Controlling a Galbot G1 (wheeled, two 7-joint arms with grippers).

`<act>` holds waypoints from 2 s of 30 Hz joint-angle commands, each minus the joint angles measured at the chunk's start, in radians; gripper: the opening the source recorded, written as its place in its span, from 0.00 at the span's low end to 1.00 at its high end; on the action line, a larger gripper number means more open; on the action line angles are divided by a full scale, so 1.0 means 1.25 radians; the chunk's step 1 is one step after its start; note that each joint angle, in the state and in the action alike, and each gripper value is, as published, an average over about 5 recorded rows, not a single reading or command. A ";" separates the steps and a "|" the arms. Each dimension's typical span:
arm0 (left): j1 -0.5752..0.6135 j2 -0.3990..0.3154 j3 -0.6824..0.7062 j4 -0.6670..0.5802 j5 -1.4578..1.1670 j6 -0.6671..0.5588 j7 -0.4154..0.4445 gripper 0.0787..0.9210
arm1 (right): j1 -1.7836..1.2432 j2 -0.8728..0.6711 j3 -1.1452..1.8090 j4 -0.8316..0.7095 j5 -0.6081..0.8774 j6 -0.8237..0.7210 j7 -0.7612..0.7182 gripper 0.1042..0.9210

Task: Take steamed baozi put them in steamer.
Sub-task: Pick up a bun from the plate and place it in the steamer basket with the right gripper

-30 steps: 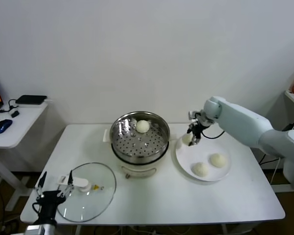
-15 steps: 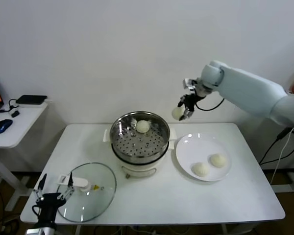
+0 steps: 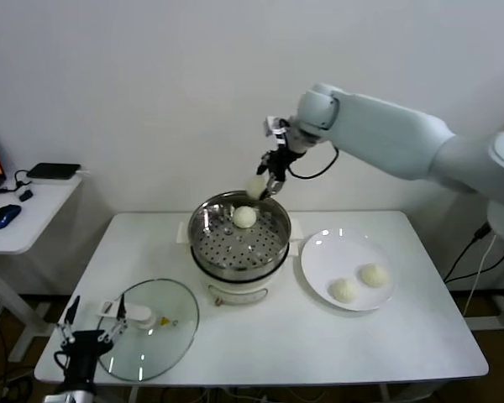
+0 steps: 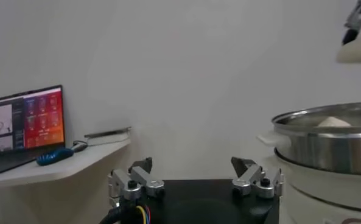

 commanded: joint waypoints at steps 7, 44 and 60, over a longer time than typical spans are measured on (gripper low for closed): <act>-0.001 -0.004 0.001 -0.035 -0.003 0.015 0.002 0.88 | -0.128 0.172 0.005 -0.074 -0.002 -0.023 0.026 0.71; 0.003 0.005 -0.014 -0.020 -0.023 0.007 0.000 0.88 | -0.223 0.215 0.098 -0.250 -0.145 0.005 0.025 0.71; -0.008 0.009 -0.015 -0.011 -0.025 0.009 0.001 0.88 | -0.237 0.224 0.100 -0.245 -0.150 0.006 0.029 0.75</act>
